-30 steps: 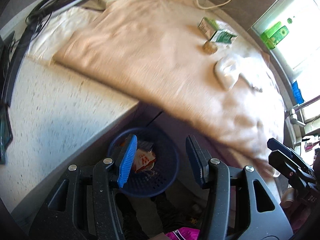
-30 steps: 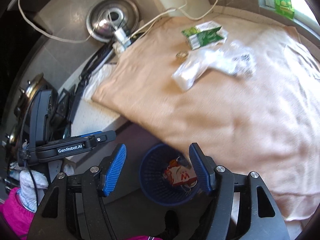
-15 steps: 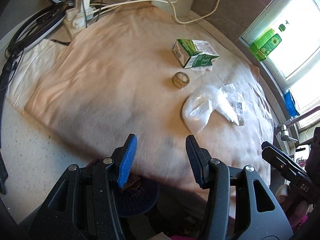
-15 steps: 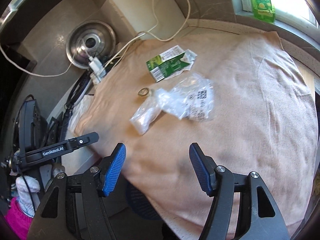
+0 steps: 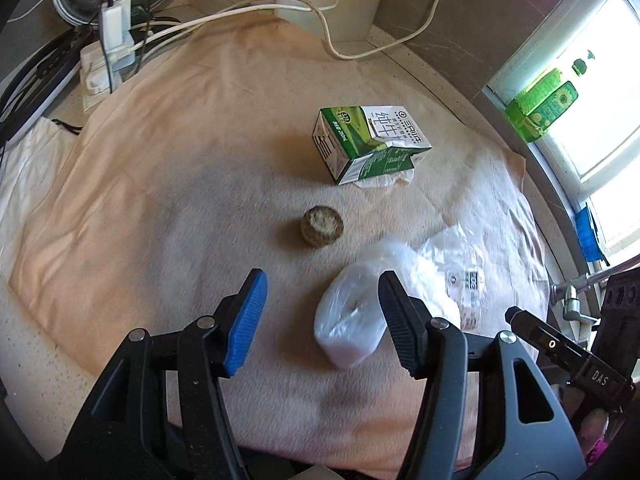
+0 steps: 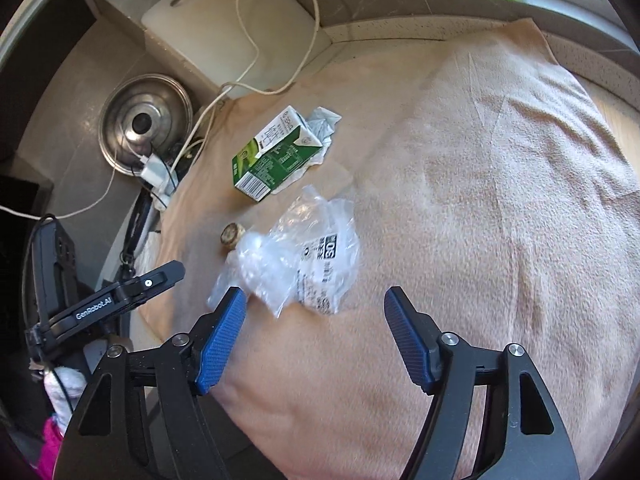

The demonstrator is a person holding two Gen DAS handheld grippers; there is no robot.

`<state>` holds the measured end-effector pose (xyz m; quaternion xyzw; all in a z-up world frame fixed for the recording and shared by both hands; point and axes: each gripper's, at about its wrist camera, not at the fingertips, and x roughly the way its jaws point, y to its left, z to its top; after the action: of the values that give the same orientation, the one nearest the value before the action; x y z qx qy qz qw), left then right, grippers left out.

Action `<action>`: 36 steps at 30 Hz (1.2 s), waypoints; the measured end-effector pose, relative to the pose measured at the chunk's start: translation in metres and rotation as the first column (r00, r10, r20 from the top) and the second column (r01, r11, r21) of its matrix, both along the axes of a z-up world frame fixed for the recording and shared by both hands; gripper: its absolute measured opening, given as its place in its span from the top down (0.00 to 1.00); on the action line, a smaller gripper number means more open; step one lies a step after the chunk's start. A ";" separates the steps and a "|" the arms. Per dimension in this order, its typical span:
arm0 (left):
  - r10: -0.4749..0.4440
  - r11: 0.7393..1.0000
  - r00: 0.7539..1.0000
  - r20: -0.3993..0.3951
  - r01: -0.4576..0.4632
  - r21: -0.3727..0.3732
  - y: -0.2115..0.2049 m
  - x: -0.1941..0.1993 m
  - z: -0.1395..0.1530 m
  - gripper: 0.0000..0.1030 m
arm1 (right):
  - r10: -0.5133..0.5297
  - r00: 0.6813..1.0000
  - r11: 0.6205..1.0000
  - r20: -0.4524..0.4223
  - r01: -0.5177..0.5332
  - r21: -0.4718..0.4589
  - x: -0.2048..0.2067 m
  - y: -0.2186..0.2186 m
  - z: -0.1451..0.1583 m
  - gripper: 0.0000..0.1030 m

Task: Collect trash
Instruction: 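Grasp the round brown biscuit with the left tool while the right tool grasps the clear plastic bag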

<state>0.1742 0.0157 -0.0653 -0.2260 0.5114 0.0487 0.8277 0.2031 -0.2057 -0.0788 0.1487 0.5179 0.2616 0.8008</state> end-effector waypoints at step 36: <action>0.011 0.996 0.995 -0.096 -0.002 0.089 -0.012 0.062 -0.046 0.69 | 0.130 0.985 0.991 -0.109 -0.125 0.057 0.054 0.033 -0.041 0.83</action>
<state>0.2364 0.0032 -0.1110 -0.1881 0.5472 0.0848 0.8112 0.2575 -0.1723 -0.1197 0.1498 0.5640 0.3165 0.7479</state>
